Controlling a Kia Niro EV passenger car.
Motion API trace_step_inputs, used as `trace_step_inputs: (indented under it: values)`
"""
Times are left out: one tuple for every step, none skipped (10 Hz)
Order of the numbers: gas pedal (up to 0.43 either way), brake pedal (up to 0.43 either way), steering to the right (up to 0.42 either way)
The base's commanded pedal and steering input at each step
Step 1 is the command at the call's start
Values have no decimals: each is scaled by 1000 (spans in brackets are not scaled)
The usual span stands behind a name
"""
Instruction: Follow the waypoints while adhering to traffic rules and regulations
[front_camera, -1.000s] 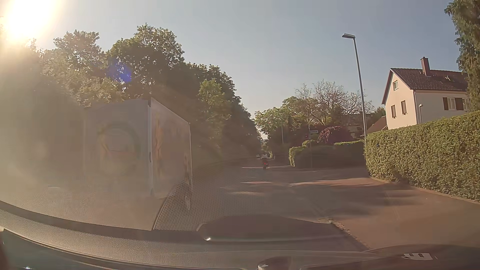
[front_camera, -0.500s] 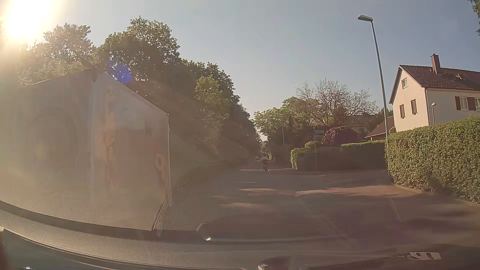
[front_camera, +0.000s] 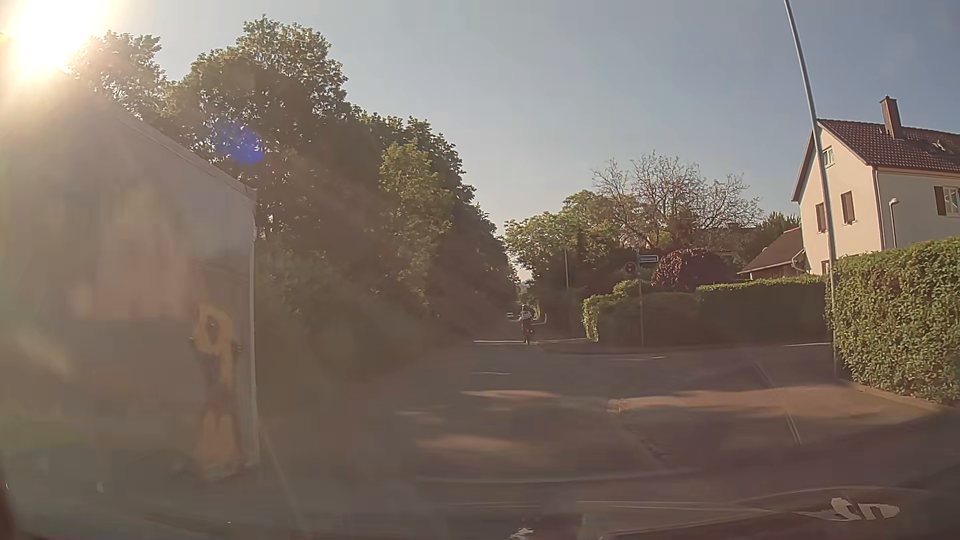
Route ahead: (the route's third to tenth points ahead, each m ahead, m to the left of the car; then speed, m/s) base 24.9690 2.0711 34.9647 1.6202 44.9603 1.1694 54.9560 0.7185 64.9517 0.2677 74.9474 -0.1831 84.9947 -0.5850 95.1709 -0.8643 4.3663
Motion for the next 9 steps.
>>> trace_step_inputs:
  values:
    - [28, 0, 10]
    - [28, 0, 10]
    - [28, 0, 10]
    - [28, 0, 10]
    - [28, 0, 10]
    - [28, 0, 10]
    - [20, 0, 10]
    - [20, 0, 9]
    - [20, 0, 9]
